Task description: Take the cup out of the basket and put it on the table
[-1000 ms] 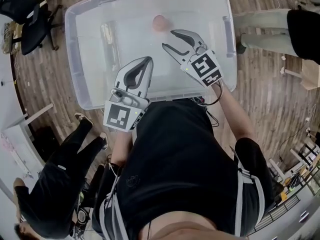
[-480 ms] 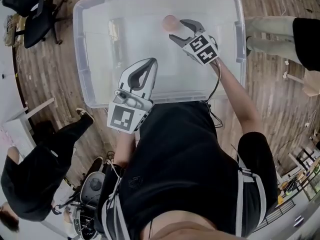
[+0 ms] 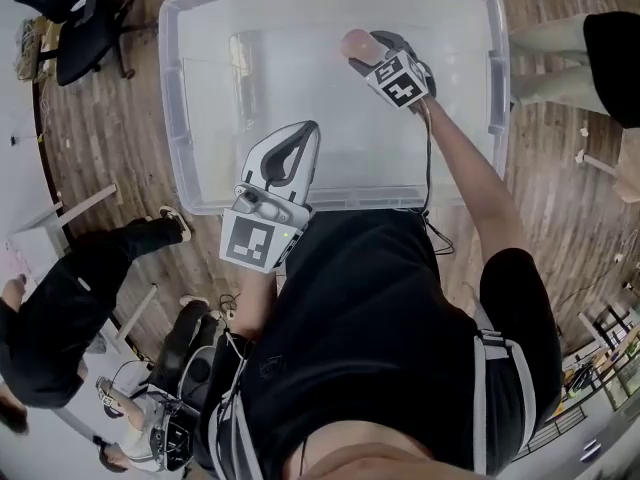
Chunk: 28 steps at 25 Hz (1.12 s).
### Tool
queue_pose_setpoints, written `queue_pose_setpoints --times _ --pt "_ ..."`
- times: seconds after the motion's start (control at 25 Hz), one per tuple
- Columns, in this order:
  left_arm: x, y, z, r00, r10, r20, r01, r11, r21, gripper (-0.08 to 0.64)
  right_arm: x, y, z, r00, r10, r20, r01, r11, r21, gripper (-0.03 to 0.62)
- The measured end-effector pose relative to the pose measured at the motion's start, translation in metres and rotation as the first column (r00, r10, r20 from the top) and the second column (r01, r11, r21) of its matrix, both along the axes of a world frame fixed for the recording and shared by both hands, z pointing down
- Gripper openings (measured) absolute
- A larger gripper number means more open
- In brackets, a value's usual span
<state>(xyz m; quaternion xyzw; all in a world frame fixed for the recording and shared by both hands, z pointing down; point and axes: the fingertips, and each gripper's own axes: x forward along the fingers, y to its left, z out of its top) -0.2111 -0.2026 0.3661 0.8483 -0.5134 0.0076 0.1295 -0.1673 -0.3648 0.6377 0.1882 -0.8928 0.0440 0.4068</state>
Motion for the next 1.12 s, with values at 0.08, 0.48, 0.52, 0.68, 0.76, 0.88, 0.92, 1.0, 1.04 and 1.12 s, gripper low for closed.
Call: queue_pose_setpoints --times 0.08,0.48,0.52,0.68,0.76,0.88,0.92,1.0,1.04,1.12 --pt "-0.003 0.001 0.001 1.000 -0.007 0.006 0.007 1.000 -0.006 0.018 -0.001 -0.004 0.007 1.000 0.013 0.005 -0.013 1.000 -0.016 0.298" --pt "-0.010 0.000 0.009 0.999 -0.025 0.025 0.026 0.999 -0.036 0.018 -0.016 -0.022 0.040 0.999 0.049 0.010 -0.048 0.997 -0.056 0.307" --pt "-0.010 -0.001 0.009 0.999 -0.027 0.026 0.028 0.999 -0.035 0.018 -0.017 -0.022 0.042 0.999 0.049 0.006 -0.048 0.997 -0.059 0.307" --pt "-0.012 -0.001 0.010 0.999 -0.034 0.029 0.035 0.998 -0.047 0.018 -0.019 -0.022 0.048 0.999 0.049 0.001 -0.049 0.997 -0.064 0.307" --pt "-0.011 -0.002 0.009 0.999 -0.031 0.026 0.032 0.999 -0.043 0.018 -0.018 -0.023 0.048 0.999 0.044 -0.011 -0.045 0.998 -0.054 0.307" --pt "-0.010 -0.004 0.007 1.000 -0.026 0.014 0.027 0.999 -0.036 0.018 -0.020 -0.022 0.048 0.999 0.028 -0.019 -0.029 0.998 -0.051 0.305" --pt "-0.010 -0.005 0.007 1.000 -0.025 0.011 0.025 0.999 -0.034 0.018 -0.021 -0.021 0.048 1.000 0.022 -0.020 -0.023 0.998 -0.053 0.305" --pt "-0.010 -0.005 0.007 1.000 -0.025 0.012 0.025 0.999 -0.035 0.018 -0.021 -0.019 0.048 1.000 0.014 -0.021 -0.015 0.998 -0.061 0.305" --pt "-0.010 -0.006 0.007 1.000 -0.024 0.012 0.025 0.999 -0.036 0.018 -0.021 -0.018 0.048 1.000 0.010 -0.021 -0.012 0.998 -0.065 0.305" --pt "-0.010 -0.006 0.008 1.000 -0.026 0.014 0.026 0.999 -0.037 0.018 -0.019 -0.018 0.048 1.000 0.010 -0.021 -0.011 0.997 -0.070 0.305"
